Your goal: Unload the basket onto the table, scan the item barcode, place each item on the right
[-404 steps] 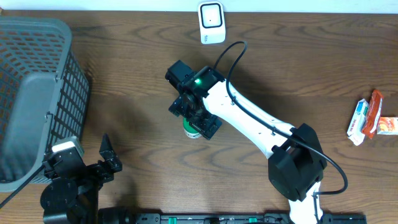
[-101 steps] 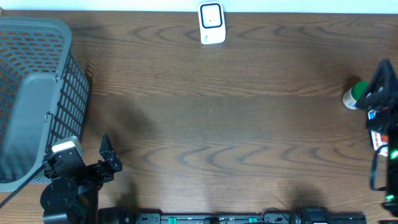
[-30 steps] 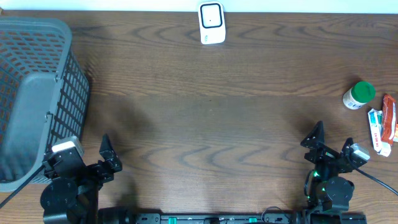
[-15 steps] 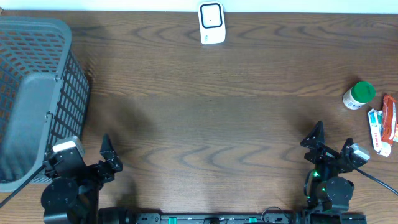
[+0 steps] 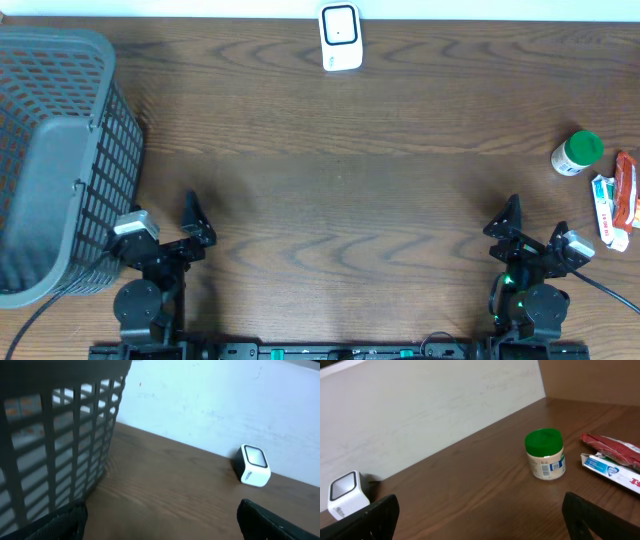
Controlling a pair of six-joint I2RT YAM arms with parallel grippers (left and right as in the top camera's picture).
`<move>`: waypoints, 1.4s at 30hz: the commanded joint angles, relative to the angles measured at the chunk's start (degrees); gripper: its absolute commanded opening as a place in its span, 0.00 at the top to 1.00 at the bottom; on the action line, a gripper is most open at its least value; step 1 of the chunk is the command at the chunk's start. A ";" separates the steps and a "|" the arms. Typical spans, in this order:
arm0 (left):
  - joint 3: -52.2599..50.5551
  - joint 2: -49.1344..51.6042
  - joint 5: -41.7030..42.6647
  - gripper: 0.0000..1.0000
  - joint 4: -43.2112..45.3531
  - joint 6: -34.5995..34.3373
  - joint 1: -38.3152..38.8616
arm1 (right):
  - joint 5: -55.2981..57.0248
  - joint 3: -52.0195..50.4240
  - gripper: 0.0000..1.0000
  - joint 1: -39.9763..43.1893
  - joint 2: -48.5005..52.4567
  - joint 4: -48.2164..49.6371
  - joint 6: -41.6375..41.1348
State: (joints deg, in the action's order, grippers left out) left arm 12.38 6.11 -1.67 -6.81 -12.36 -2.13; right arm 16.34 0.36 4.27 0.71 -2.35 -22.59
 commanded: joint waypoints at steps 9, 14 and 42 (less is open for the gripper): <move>-7.93 -3.32 -0.42 0.04 7.80 5.66 0.20 | 0.09 -0.04 0.01 0.57 -0.39 -0.28 -0.28; -10.36 -5.60 1.64 0.04 7.74 10.47 0.20 | 0.09 -0.04 0.01 0.57 -0.39 -0.28 -0.28; -12.15 -6.01 2.71 0.04 2.78 3.50 0.24 | 0.09 -0.04 0.01 0.57 -0.39 -0.28 -0.28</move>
State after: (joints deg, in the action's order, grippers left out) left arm 0.99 0.58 1.30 -1.50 -7.94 -2.13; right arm 16.34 0.36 4.27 0.69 -2.37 -22.59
